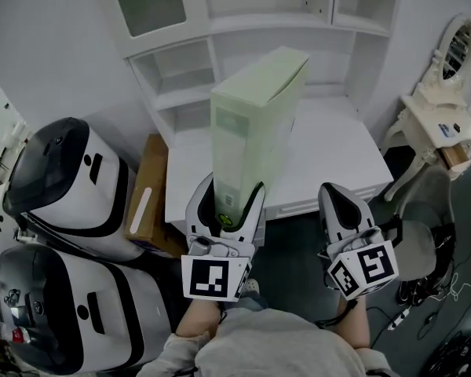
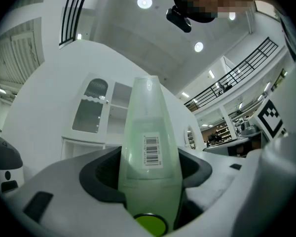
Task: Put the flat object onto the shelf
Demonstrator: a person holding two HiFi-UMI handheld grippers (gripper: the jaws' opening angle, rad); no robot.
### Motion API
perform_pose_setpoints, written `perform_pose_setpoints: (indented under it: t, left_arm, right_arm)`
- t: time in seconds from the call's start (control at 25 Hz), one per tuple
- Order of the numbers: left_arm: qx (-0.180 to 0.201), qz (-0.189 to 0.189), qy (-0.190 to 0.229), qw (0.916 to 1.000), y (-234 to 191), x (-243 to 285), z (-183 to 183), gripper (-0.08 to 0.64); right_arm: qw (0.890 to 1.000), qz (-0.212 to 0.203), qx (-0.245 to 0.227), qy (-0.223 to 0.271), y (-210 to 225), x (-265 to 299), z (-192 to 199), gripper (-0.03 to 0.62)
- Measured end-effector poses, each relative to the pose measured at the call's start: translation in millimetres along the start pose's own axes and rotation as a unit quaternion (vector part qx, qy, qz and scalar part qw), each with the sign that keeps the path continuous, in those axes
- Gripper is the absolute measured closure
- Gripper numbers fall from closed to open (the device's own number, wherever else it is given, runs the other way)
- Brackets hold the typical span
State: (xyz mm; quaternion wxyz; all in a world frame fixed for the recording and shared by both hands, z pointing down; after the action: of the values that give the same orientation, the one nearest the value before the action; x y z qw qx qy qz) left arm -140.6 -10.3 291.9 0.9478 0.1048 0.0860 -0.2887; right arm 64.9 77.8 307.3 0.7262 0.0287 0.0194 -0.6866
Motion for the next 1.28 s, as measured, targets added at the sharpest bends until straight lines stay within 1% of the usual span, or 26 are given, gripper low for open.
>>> perform_pose_setpoints:
  t: [0.32, 0.8, 1.04, 1.28]
  left_arm:
    - [-0.008, 0.019, 0.008, 0.9998, -45.2, 31.2, 10.8, 0.270]
    - [-0.006, 0.052, 0.006, 0.9986, -100.9, 56.2, 29.3, 0.270]
    - [-0.012, 0.060, 0.007, 0.9981, -113.7, 65.4, 35.8, 0.270]
    - [-0.011, 0.062, 0.010, 0.9980, -116.9, 78.6, 41.2, 0.270]
  right_arm:
    - [1.000, 0.024, 0.004, 0.006, -4.0, 48.2, -0.4, 0.588]
    - [0.999, 0.051, 0.003, 0.004, -21.9, 99.8, 7.7, 0.586]
    - [0.998, 0.069, 0.005, -0.002, -21.1, 107.8, 13.5, 0.587]
    - [0.998, 0.069, 0.004, -0.002, -11.9, 119.9, 16.2, 0.586]
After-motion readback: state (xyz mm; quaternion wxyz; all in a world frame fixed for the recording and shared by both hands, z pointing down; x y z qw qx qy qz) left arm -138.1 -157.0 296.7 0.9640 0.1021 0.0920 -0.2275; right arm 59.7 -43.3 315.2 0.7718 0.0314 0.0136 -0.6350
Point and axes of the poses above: the fingertips, and each gripper's own axes: x forward along the fingers, y to its right, z out of its underside, the point moved 9 cm from there along -x, backward along the fingers, and after that the axes turned 10 degrees about z, right-handed, at the moved point
